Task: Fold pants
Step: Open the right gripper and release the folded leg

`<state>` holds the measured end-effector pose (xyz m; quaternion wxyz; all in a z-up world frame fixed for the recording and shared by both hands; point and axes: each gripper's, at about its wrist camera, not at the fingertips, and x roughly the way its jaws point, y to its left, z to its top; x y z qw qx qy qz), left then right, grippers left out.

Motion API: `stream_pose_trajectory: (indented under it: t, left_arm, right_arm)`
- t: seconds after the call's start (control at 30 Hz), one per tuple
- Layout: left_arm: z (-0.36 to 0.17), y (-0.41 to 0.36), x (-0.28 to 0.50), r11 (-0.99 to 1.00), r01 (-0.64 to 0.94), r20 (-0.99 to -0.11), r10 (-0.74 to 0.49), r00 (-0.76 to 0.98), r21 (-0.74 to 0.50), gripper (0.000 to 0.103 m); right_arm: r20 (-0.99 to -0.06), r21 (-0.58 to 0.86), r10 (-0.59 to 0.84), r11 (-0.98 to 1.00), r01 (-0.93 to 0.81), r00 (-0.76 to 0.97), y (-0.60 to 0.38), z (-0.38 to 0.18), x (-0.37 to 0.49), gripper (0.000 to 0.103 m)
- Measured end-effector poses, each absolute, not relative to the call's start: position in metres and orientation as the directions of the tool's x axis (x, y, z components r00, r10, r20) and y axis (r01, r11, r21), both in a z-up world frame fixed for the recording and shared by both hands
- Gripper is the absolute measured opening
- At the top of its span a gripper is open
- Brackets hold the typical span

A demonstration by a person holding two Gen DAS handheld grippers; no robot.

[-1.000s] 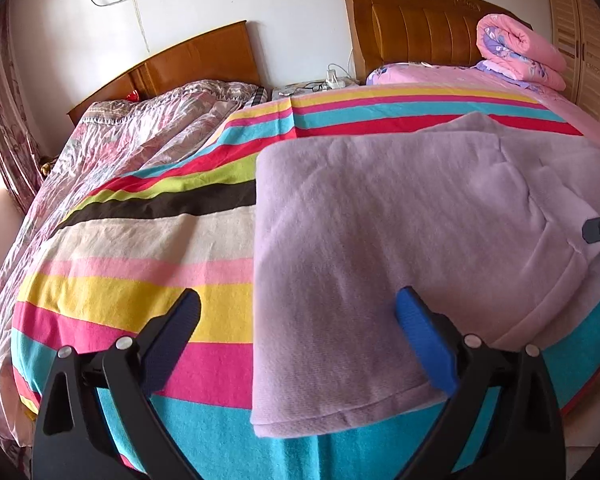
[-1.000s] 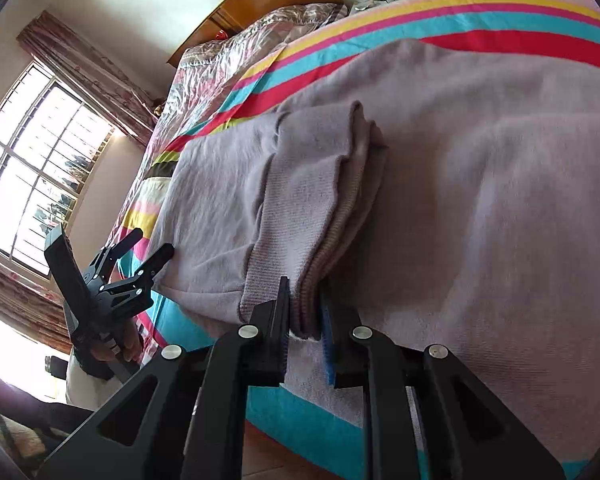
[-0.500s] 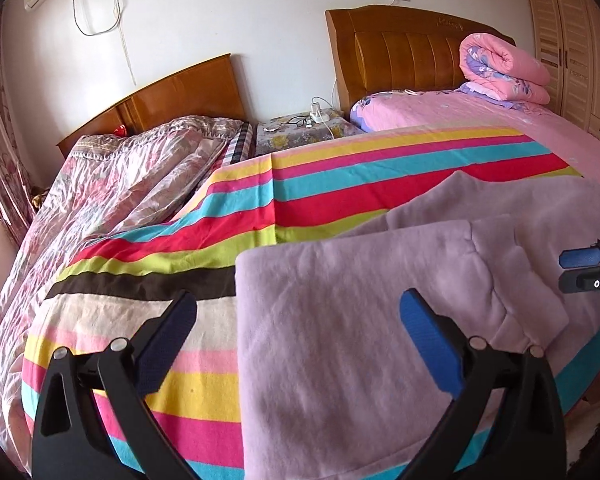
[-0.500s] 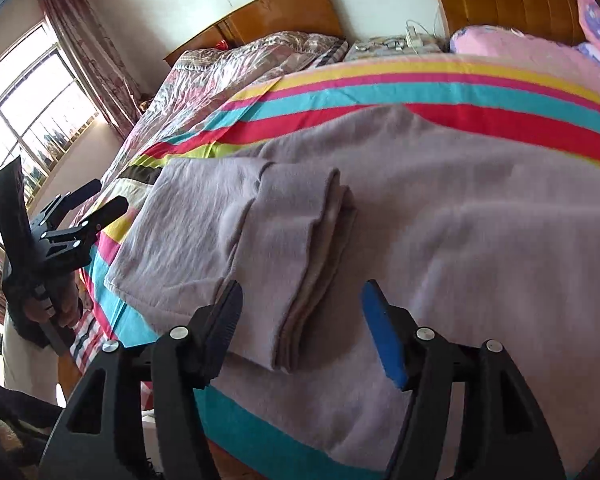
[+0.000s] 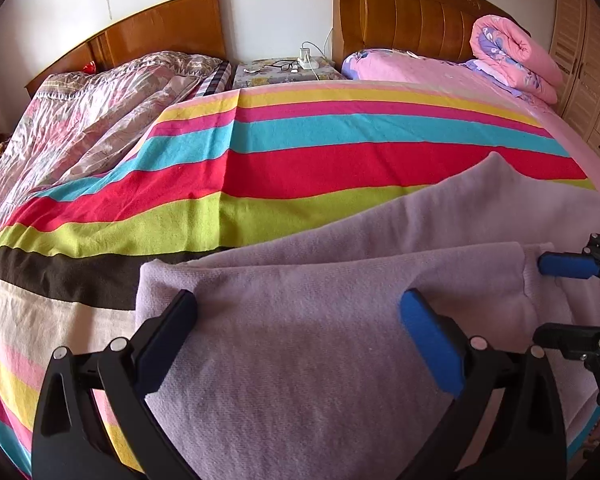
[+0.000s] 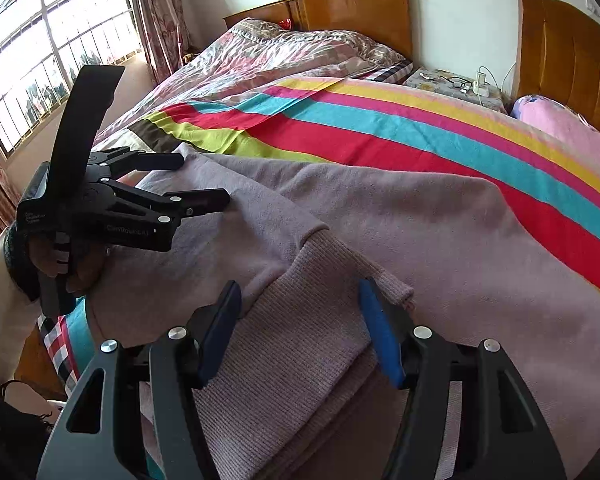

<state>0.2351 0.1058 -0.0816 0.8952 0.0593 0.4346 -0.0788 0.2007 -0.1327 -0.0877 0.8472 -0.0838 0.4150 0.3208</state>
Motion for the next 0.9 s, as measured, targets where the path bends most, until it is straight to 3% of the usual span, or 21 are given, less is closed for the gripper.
stream_pose_trajectory:
  t: [0.13,0.23,0.47,0.63,0.67,0.77,0.9]
  left_arm:
    - [-0.083,0.105,0.235,0.982,0.185,-0.782,-0.079,0.618,0.047,0.102]
    - [-0.083,0.103,0.235,0.982,0.180,-0.780,-0.068,0.622,0.058,0.102]
    - [-0.082,0.101,0.233,0.983,0.170,-0.774,-0.053,0.631,0.071,0.102]
    - [-0.082,0.097,0.233,0.982,0.166,-0.775,-0.034,0.630,0.092,0.102]
    - [-0.081,0.096,0.232,0.982,0.162,-0.774,-0.026,0.633,0.100,0.102]
    - [-0.066,0.084,0.222,0.981,0.121,-0.742,0.030,0.670,0.149,0.102]
    - [-0.032,0.037,0.201,0.973,0.223,-0.684,-0.121,0.719,0.062,0.102]
  right_arm:
    - [-0.751,0.059,0.433,0.796,-0.602,0.499,-0.126,-0.080,0.187,0.061]
    - [-0.798,0.009,0.381,0.783,-0.622,0.468,-0.119,-0.094,0.182,0.066]
    - [-0.770,0.023,0.401,0.796,-0.605,0.497,-0.129,-0.077,0.167,0.067]
    - [-0.813,0.071,0.379,0.817,-0.572,0.441,-0.146,-0.102,0.155,0.076]
    - [-0.807,0.122,0.403,0.829,-0.545,0.432,-0.156,-0.101,0.155,0.076]
    - [-0.771,0.096,0.371,0.871,-0.482,0.517,-0.189,-0.082,0.139,0.076]
    - [-0.649,0.260,0.392,0.920,-0.294,0.652,-0.283,-0.050,0.104,0.077]
